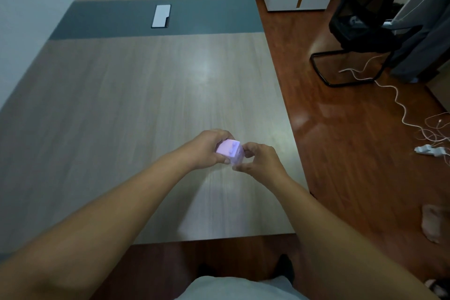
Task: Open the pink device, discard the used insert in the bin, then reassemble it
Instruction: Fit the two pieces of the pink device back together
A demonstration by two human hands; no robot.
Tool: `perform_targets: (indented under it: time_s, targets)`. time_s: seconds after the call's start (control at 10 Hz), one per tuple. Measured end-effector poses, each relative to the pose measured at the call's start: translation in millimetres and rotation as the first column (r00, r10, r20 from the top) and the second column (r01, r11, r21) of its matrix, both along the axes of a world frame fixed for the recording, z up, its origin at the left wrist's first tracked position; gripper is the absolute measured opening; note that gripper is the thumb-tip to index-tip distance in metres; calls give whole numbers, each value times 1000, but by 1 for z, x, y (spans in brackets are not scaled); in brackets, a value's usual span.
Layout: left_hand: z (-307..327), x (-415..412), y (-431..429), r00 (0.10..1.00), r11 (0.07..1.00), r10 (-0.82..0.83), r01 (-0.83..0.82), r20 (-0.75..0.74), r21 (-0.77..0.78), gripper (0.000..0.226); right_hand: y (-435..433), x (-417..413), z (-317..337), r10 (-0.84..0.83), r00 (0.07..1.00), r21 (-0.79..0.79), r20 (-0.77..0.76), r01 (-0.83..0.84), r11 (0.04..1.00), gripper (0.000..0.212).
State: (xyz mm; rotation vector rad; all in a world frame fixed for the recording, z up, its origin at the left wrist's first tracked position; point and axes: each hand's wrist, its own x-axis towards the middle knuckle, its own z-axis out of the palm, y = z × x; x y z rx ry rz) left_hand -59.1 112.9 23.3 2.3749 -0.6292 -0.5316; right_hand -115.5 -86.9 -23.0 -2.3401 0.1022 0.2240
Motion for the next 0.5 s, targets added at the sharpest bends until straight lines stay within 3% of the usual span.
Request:
perform_targets:
  time_s: [0.2, 0.3, 0.4, 0.5]
  targets:
    - [-21, 5, -24, 995, 976, -100, 103, -23, 190, 46, -3, 6, -29, 26, 980, -26, -199, -32, 999, 64]
    - [-27, 11, -39, 980, 939, -198, 192, -7, 285, 44, -18, 6, -29, -9, 976, -66, -217, -6, 998, 70]
    - [-31, 14, -48, 968, 936, -247, 226, 44, 270, 39, -39, 2, 2, -113, 991, 11, -67, 114, 993, 50]
    - [-40, 16, -61, 946, 902, -316, 275, 75, 332, 37, -70, -1, 59, -227, 962, 339, 151, 165, 926, 25]
